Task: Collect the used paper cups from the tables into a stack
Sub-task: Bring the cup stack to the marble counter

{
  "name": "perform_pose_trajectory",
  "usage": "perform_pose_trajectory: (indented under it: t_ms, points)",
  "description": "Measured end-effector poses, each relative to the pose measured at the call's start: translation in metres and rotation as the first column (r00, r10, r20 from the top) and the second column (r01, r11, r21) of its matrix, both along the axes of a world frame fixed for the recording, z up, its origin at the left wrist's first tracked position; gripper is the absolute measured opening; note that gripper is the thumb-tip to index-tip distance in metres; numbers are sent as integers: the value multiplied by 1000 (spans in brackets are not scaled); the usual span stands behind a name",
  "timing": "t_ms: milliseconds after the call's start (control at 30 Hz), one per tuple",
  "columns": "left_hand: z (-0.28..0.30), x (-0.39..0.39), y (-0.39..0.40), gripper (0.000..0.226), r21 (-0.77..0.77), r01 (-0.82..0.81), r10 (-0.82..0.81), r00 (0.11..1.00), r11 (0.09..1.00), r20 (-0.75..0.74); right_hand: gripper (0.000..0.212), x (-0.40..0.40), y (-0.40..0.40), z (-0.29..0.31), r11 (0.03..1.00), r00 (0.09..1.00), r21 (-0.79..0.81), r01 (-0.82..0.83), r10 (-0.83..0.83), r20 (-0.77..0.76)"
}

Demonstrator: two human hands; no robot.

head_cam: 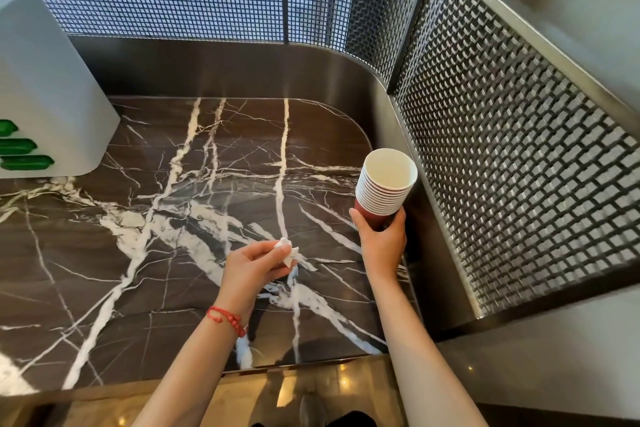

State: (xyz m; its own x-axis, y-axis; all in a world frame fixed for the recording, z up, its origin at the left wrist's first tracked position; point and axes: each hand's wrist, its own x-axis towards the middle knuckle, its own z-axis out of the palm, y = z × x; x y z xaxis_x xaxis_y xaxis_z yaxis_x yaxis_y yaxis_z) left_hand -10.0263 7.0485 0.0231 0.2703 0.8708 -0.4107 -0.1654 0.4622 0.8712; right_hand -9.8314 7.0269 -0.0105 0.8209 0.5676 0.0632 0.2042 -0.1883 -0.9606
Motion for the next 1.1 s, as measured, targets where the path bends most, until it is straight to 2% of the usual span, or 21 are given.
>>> perform_pose_trajectory:
  t_ms: [167,300,400,533,767,867,1100]
  points:
    - [1,-9,-8,11,7,8,-8,1000,1000,5,78,-8,-20,1,998,997,-48,-45,42,-72]
    - [1,-19,-21,7,14,21,-21,1000,1000,14,64,-20,-46,3,990,998,-125,-67,68,-3]
    - [-1,-28,-33,7,7,27,-27,1000,1000,6,58,-30,-74,5,962,980,-225,-155,179,92]
    - [-5,-41,-55,6,-25,14,-14,1000,1000,-1,61,-48,-117,3,880,883,-390,-270,388,264]
    - [-10,-66,-102,3,-17,-3,2,999,1000,-37,60,-75,-176,-2,790,646,-552,-267,571,506]
    - [-14,-76,-126,4,-16,-20,19,999,1000,-43,60,-83,-197,-7,763,576,-583,-279,619,534]
    - [-43,-87,-194,7,-46,-80,75,991,996,-112,61,-87,-251,-33,690,506,-644,-331,705,496]
